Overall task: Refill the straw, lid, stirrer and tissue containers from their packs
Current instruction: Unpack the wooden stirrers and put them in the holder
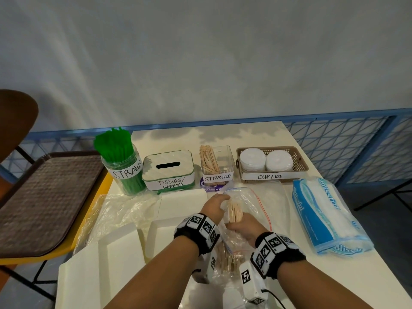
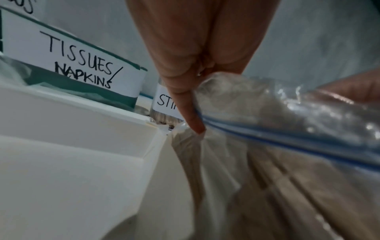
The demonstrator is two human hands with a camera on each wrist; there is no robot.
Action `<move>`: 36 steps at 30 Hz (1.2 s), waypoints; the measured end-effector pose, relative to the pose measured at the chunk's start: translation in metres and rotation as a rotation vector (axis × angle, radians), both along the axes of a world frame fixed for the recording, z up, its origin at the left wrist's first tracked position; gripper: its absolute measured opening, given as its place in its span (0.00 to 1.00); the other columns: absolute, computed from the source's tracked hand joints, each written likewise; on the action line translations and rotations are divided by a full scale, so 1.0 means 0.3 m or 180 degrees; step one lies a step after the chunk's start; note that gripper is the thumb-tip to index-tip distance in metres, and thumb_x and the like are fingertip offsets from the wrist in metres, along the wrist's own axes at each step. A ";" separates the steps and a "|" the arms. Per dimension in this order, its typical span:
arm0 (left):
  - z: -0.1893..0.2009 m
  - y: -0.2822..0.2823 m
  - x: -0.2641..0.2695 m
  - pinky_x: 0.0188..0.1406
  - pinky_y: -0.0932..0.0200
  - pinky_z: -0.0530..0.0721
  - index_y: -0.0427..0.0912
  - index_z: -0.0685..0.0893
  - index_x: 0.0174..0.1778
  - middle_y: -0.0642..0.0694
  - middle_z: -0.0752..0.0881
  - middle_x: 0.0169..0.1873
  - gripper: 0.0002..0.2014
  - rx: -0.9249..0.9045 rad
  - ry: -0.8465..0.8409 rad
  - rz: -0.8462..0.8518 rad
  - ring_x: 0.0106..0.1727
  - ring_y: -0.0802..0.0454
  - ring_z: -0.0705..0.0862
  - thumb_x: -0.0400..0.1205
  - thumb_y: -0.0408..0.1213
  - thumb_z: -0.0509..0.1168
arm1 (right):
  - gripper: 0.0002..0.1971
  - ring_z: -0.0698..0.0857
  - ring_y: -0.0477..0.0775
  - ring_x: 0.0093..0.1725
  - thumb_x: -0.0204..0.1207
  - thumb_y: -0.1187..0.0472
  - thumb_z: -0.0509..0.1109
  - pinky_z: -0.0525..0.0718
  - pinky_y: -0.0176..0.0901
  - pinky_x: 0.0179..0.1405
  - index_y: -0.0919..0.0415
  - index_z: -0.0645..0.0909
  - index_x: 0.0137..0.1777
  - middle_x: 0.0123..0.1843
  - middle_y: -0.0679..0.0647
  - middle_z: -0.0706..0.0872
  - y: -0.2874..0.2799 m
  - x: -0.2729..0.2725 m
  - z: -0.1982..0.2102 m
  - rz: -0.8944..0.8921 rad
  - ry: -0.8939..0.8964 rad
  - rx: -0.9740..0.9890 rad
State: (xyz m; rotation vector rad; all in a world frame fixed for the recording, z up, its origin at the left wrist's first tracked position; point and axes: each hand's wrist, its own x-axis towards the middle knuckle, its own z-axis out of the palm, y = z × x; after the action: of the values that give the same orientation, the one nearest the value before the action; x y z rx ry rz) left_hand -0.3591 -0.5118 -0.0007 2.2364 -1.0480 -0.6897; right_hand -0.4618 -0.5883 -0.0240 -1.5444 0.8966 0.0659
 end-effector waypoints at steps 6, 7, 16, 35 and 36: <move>0.007 0.009 0.013 0.71 0.65 0.62 0.37 0.70 0.74 0.40 0.71 0.73 0.24 0.0143 -0.0165 -0.0039 0.75 0.47 0.70 0.81 0.22 0.54 | 0.11 0.84 0.58 0.53 0.75 0.65 0.70 0.82 0.43 0.48 0.56 0.77 0.56 0.51 0.60 0.85 0.024 0.001 0.036 -0.0132 -0.0486 0.0053; 0.008 0.012 0.016 0.72 0.64 0.62 0.37 0.70 0.74 0.39 0.71 0.73 0.24 0.0212 -0.0189 -0.0077 0.75 0.47 0.70 0.81 0.23 0.55 | 0.08 0.84 0.58 0.52 0.76 0.65 0.69 0.82 0.45 0.50 0.56 0.79 0.52 0.49 0.59 0.86 0.022 0.000 0.040 -0.0189 -0.0631 0.0016; 0.006 0.035 0.007 0.72 0.65 0.60 0.39 0.67 0.76 0.41 0.68 0.76 0.28 0.0393 -0.0520 -0.0382 0.76 0.48 0.68 0.78 0.18 0.54 | 0.03 0.82 0.49 0.31 0.81 0.60 0.64 0.77 0.38 0.32 0.59 0.76 0.48 0.33 0.54 0.83 -0.021 0.017 0.147 -0.0965 -0.1299 -0.0273; 0.261 0.012 0.051 0.46 0.52 0.85 0.31 0.78 0.50 0.34 0.85 0.43 0.32 -0.0990 0.3464 0.1317 0.41 0.42 0.86 0.86 0.57 0.41 | 0.05 0.80 0.47 0.32 0.81 0.58 0.62 0.80 0.40 0.34 0.57 0.75 0.46 0.33 0.51 0.80 -0.108 0.101 0.512 -0.1342 -0.2415 -0.0553; 0.275 0.010 0.050 0.43 0.53 0.87 0.29 0.78 0.52 0.32 0.86 0.42 0.35 -0.0934 0.3919 0.1162 0.40 0.40 0.88 0.85 0.59 0.39 | 0.04 0.81 0.47 0.32 0.81 0.57 0.62 0.80 0.40 0.35 0.55 0.75 0.47 0.33 0.50 0.81 -0.089 0.111 0.523 -0.1149 -0.2449 -0.0742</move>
State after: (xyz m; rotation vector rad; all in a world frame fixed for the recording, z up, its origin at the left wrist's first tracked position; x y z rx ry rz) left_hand -0.3441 -0.5088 0.0818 1.2511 -0.0932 -1.3418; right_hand -0.4285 -0.6151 0.1329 -1.4184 0.5496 -0.8625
